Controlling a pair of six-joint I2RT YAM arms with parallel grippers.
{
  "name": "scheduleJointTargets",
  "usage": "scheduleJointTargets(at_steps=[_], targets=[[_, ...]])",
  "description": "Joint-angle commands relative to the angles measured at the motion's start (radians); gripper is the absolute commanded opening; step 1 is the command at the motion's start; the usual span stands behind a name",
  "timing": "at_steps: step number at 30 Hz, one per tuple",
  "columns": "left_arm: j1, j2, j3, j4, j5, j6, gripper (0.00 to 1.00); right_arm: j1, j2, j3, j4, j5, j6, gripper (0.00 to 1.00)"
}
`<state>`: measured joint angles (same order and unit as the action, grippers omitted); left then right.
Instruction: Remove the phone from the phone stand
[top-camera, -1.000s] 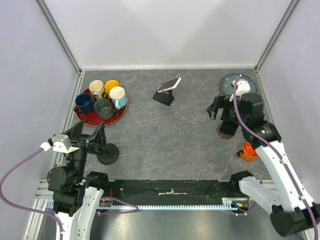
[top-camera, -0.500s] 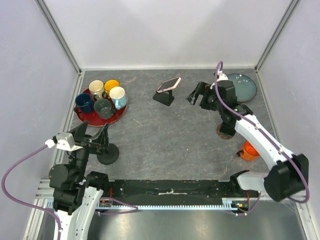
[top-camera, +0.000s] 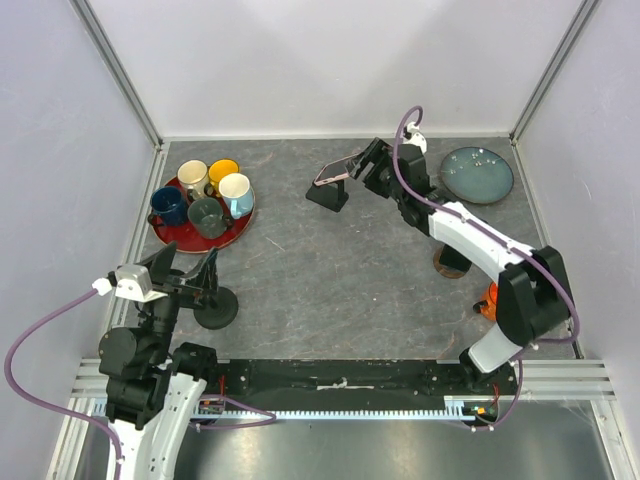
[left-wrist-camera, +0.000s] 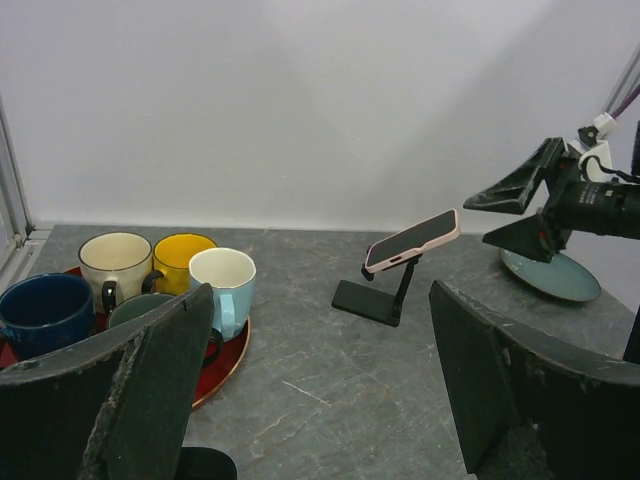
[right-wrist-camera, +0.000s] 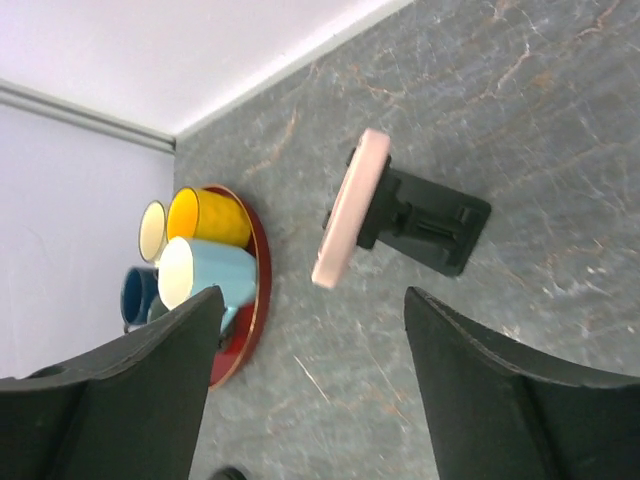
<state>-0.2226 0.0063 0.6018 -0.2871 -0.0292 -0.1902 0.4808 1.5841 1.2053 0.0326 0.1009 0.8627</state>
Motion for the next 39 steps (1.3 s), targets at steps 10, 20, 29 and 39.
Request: scheduleJointTargets(at_steps=[10, 20, 29, 39], targets=[[-0.014, -0.092, -0.007, 0.017, 0.025, 0.055, 0.94, 0.005, 0.203, 0.129, 0.113, 0.060, 0.145, 0.63], [-0.015, -0.094, -0.008, 0.023, 0.054, 0.061, 0.93, 0.007, 0.205, 0.132, 0.156, 0.046, 0.164, 0.34], [-0.014, -0.094, -0.008, 0.025, 0.066, 0.063, 0.93, 0.005, 0.146, 0.125, 0.162, 0.060, 0.157, 0.03], [-0.015, -0.094, -0.008, 0.023, 0.074, 0.064, 0.92, 0.008, 0.086, 0.181, 0.106, 0.117, 0.081, 0.00]])
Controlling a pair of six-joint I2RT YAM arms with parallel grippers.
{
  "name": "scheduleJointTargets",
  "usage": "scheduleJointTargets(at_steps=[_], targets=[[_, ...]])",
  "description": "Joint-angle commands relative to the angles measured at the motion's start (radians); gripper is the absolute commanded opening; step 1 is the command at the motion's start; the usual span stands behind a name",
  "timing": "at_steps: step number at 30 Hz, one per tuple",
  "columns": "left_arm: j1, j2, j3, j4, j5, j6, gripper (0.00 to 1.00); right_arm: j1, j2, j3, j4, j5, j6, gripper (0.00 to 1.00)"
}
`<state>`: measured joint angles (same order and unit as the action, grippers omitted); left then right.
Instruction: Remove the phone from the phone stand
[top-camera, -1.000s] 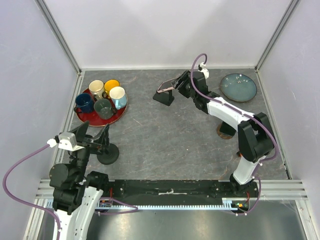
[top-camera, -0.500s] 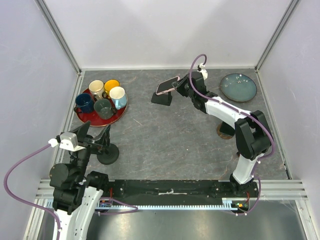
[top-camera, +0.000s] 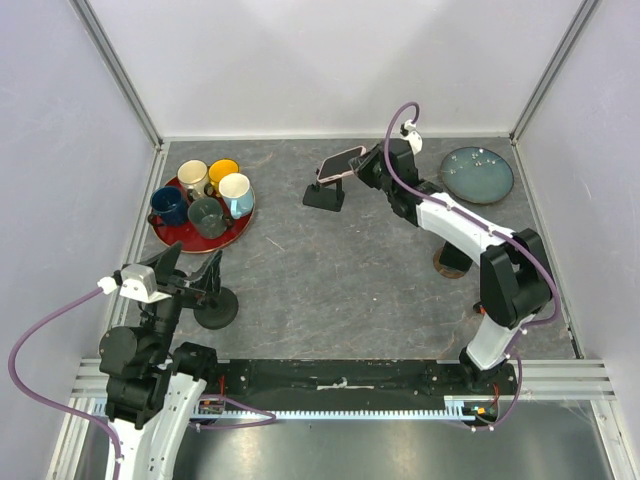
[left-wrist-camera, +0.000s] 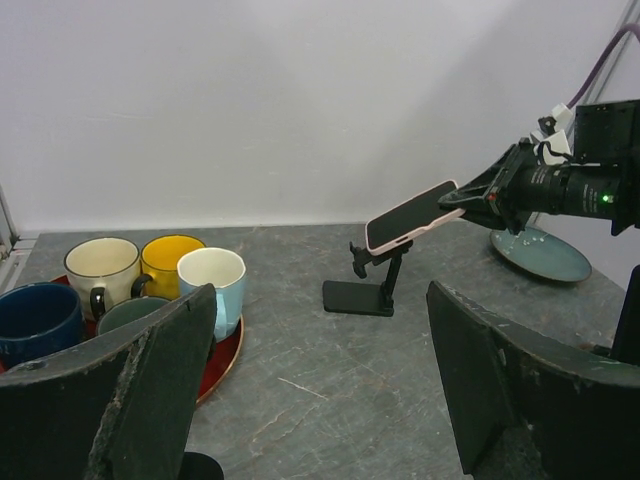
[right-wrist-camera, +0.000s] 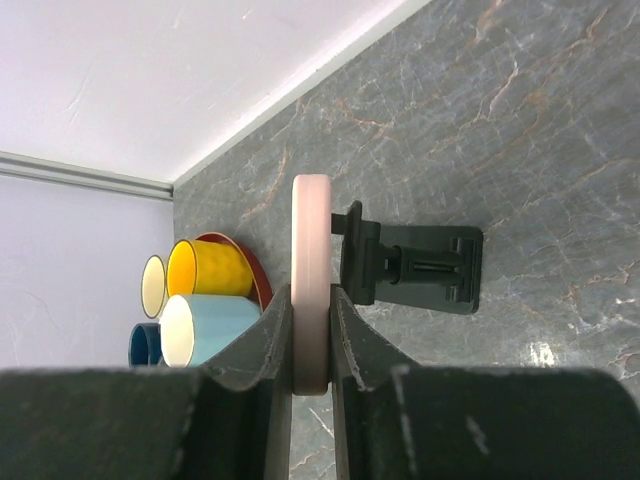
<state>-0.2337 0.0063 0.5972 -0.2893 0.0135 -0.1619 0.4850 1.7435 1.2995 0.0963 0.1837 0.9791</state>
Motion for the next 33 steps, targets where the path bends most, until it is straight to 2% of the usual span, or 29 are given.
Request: scheduleJointTargets(at_steps=[1, 7, 10, 17, 21, 25, 26, 30, 33], targets=[[-0.003, -0.094, -0.004, 0.026, 0.029, 0.036, 0.92, 0.003, -0.073, 0.092, 0.036, 0.042, -0.043, 0.00], [-0.003, -0.094, -0.002, 0.022, 0.031, 0.036, 0.92, 0.003, -0.134, 0.099, 0.010, 0.011, -0.138, 0.00], [-0.004, -0.094, -0.002, 0.022, 0.032, 0.036, 0.92, 0.003, -0.197, 0.084, 0.002, -0.062, -0.235, 0.00], [-0.004, -0.094, -0.002, 0.026, 0.034, 0.036, 0.92, 0.003, -0.366, -0.050, -0.046, -0.335, -0.437, 0.00], [-0.004, -0.092, -0.004, 0.024, 0.036, 0.036, 0.92, -0.034, -0.494, -0.143, -0.157, -0.461, -0.554, 0.00], [-0.004, -0.092, -0.004, 0.027, 0.036, 0.036, 0.92, -0.253, -0.552, -0.261, -0.165, -0.865, -0.528, 0.00], [-0.003, -0.092, -0.005, 0.026, 0.036, 0.036, 0.92, -0.276, -0.552, -0.293, -0.178, -0.921, -0.520, 0.00], [-0.003, -0.089, -0.005, 0.027, 0.039, 0.036, 0.91, -0.293, -0.541, -0.350, -0.210, -0.977, -0.511, 0.00], [-0.003, -0.086, -0.007, 0.027, 0.039, 0.036, 0.91, -0.293, -0.535, -0.382, -0.220, -0.952, -0.511, 0.00]])
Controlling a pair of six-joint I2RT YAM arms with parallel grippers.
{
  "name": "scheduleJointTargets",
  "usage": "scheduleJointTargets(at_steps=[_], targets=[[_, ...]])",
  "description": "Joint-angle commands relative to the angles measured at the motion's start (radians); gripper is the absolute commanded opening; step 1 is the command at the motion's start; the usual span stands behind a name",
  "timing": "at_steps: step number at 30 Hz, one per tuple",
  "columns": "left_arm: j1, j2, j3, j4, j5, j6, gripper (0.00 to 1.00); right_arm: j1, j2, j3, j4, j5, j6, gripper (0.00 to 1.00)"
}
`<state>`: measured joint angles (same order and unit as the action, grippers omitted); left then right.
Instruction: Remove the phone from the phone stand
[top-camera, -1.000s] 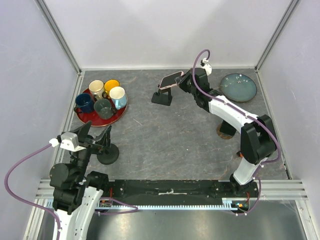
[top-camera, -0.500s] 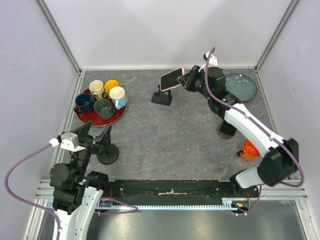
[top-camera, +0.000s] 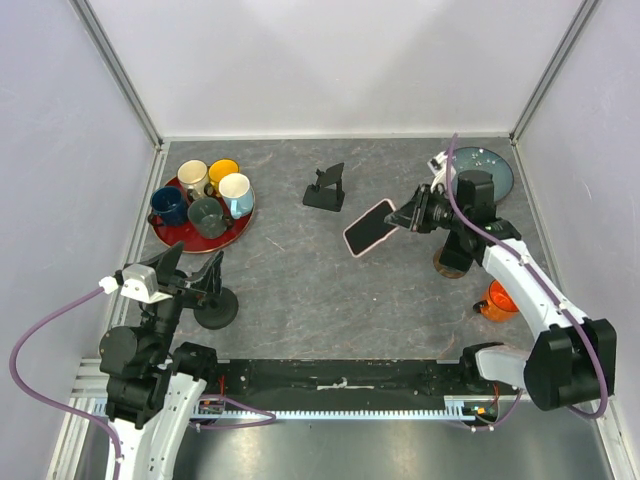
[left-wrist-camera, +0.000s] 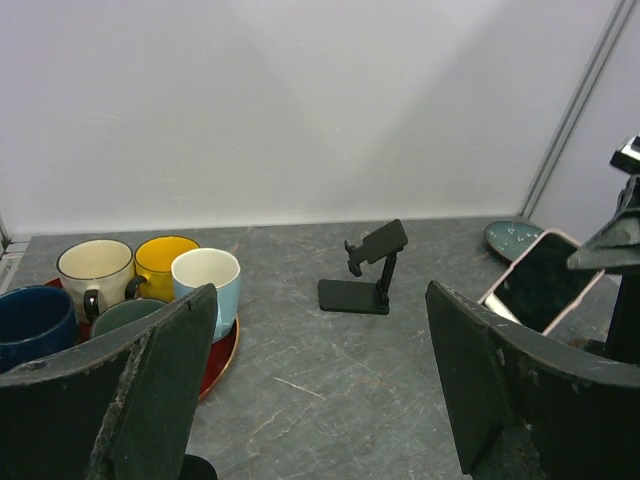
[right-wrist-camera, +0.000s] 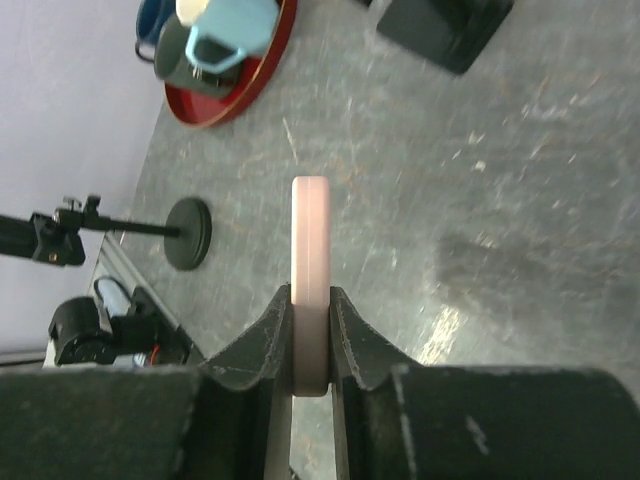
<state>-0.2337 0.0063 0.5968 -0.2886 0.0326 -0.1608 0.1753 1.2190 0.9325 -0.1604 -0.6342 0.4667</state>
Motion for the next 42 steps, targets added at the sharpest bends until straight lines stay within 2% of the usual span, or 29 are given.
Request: scheduleJointTargets(at_steps=[1, 7, 13, 18, 27, 35, 37, 38, 42], targets=[[-0.004, -0.083, -0.006, 0.026, 0.020, 0.035, 0.91, 0.018, -0.009, -0.018, 0.026, -0.121, -0.010, 0.00], [-0.004, -0.077, -0.006, 0.028, 0.027, 0.037, 0.91, 0.023, 0.088, -0.004, -0.060, -0.105, -0.097, 0.00], [-0.003, -0.072, -0.006, 0.029, 0.030, 0.040, 0.91, 0.122, 0.209, 0.028, -0.094, -0.093, -0.172, 0.00], [-0.003, -0.072, -0.006, 0.029, 0.032, 0.041, 0.91, 0.141, 0.307, 0.080, -0.105, -0.107, -0.237, 0.00], [-0.003, -0.077, -0.006, 0.031, 0.035, 0.041, 0.91, 0.138, 0.471, 0.265, -0.134, -0.188, -0.364, 0.00], [-0.003, -0.083, -0.006, 0.031, 0.038, 0.043, 0.91, 0.067, 0.663, 0.451, -0.359, -0.243, -0.571, 0.00], [-0.004, -0.083, -0.006, 0.031, 0.039, 0.043, 0.91, 0.058, 0.689, 0.504, -0.422, -0.240, -0.643, 0.03], [-0.003, -0.083, -0.008, 0.029, 0.041, 0.043, 0.91, 0.053, 0.715, 0.520, -0.476, -0.234, -0.660, 0.09], [-0.003, -0.085, -0.008, 0.031, 0.041, 0.043, 0.91, 0.040, 0.764, 0.571, -0.524, -0.203, -0.689, 0.16]])
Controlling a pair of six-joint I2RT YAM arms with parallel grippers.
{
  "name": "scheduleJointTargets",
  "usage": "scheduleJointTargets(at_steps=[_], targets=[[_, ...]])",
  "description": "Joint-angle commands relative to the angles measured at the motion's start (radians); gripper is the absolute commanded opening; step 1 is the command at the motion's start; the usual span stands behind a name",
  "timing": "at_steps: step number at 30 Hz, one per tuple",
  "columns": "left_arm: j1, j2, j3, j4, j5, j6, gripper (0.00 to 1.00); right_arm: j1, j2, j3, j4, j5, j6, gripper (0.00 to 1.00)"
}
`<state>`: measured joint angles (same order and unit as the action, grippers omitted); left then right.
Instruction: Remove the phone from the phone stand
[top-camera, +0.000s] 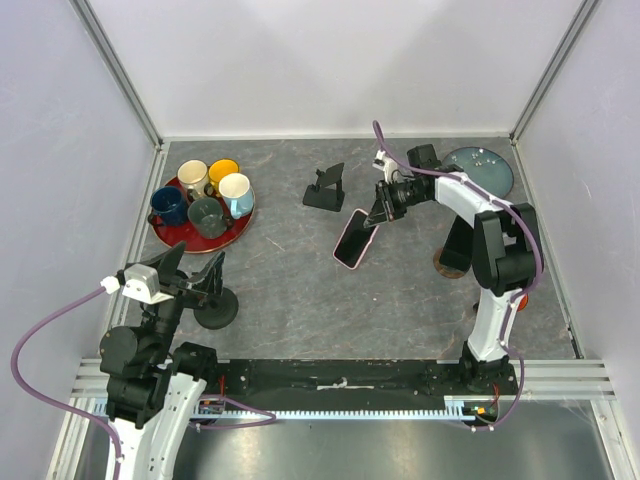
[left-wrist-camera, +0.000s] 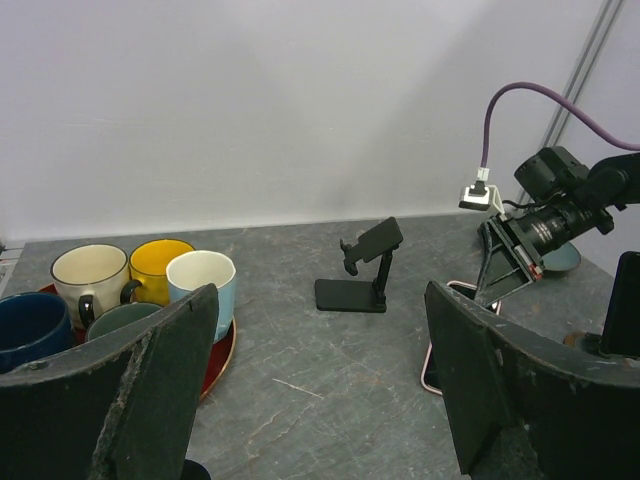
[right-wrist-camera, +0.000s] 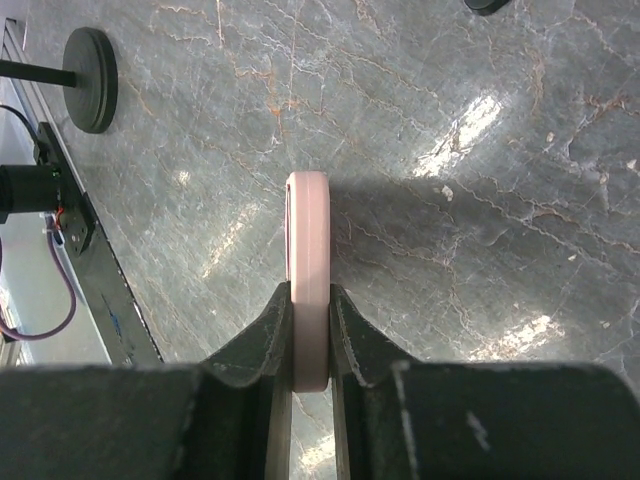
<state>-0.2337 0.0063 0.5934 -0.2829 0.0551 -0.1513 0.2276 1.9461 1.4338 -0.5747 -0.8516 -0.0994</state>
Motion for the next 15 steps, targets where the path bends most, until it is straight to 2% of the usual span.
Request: scheduleJointTargets(at_steps=[1, 2, 7, 10, 11, 15], targets=[[-0.003, -0.083, -0.004, 0.025, 0.019, 0.033, 0.91, -0.019, 0.045, 0.083, -0.109, 0.016, -0.123, 0.18], [-0.004, -0.083, -0.004, 0.027, 0.019, 0.033, 0.91, -0.022, 0.063, 0.089, -0.114, 0.017, -0.122, 0.22], [-0.003, -0.081, -0.004, 0.025, 0.019, 0.035, 0.90, -0.045, 0.106, 0.135, -0.146, 0.078, -0.112, 0.29], [-0.004, -0.080, -0.004, 0.027, 0.022, 0.035, 0.90, -0.062, 0.114, 0.149, -0.146, 0.086, -0.108, 0.40], [-0.004, -0.080, -0.004, 0.027, 0.022, 0.035, 0.90, -0.065, 0.125, 0.157, -0.148, 0.094, -0.106, 0.47], [-0.003, -0.080, -0.004, 0.027, 0.022, 0.035, 0.90, -0.070, 0.169, 0.227, -0.174, 0.126, -0.109, 0.55]])
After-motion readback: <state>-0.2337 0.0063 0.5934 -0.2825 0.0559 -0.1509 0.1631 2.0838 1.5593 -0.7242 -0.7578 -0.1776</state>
